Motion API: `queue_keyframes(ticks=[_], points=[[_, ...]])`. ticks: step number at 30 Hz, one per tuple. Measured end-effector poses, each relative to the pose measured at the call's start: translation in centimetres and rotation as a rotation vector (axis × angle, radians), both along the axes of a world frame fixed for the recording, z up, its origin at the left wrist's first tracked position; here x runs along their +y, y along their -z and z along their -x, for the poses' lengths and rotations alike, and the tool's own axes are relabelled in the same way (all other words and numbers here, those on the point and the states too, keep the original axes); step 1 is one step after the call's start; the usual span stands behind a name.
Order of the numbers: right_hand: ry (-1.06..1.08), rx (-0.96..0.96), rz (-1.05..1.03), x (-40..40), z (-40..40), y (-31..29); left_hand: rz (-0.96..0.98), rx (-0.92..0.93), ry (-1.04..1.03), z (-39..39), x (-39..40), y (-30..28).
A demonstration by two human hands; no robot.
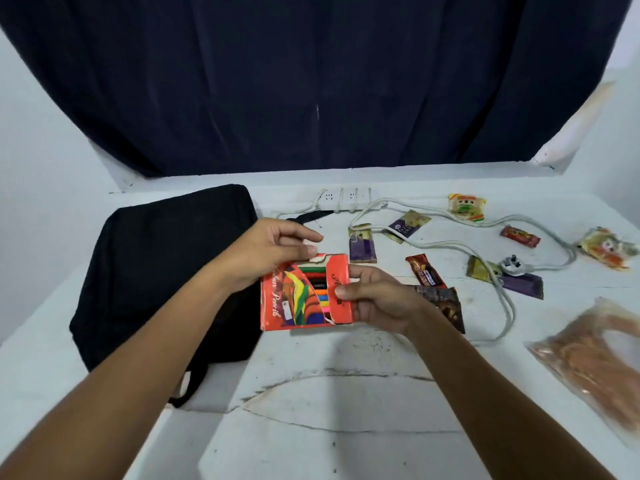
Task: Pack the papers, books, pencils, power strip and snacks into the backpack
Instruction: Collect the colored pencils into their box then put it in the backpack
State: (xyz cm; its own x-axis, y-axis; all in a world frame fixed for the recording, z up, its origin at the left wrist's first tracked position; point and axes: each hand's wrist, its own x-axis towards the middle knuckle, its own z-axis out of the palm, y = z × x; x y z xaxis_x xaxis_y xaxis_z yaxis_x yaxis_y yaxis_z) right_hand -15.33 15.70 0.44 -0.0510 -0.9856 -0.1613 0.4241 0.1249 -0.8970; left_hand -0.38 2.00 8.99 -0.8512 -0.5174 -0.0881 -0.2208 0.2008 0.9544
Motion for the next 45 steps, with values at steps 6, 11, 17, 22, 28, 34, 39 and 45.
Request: queue_keyframes(ticks=[6,11,17,22,28,34,39,45], points=[[-0.058,-0.054,0.003,-0.9,-4.0,-1.7,-0.105,0.095,-0.330,-4.2,1.2,0.5],[-0.142,-0.031,0.026,-2.4,-7.0,-2.4,-0.113,0.185,-0.520,-8.3,0.3,-0.2],[0.176,-0.178,0.040,-5.9,-8.7,-2.8,0.707,-0.068,-0.495,-17.3,-4.9,5.2],[0.355,-0.314,0.015,-9.3,-10.9,-2.1,0.763,-0.457,-0.120,-20.4,-7.6,10.2],[0.553,-0.440,0.014,-10.9,-14.2,0.6,0.995,-0.482,0.038,-18.6,-10.1,12.1],[0.668,-0.525,0.091,-9.9,-17.2,1.6,0.643,-0.216,-0.094,-16.8,-13.9,8.5],[0.723,-0.512,0.122,-13.6,-17.3,-0.7,0.561,-0.138,-0.284,-13.9,-20.9,2.5],[0.769,-0.309,-0.023,-22.6,-16.2,-4.4,1.103,-0.016,-0.474,-15.0,-21.2,1.5]])
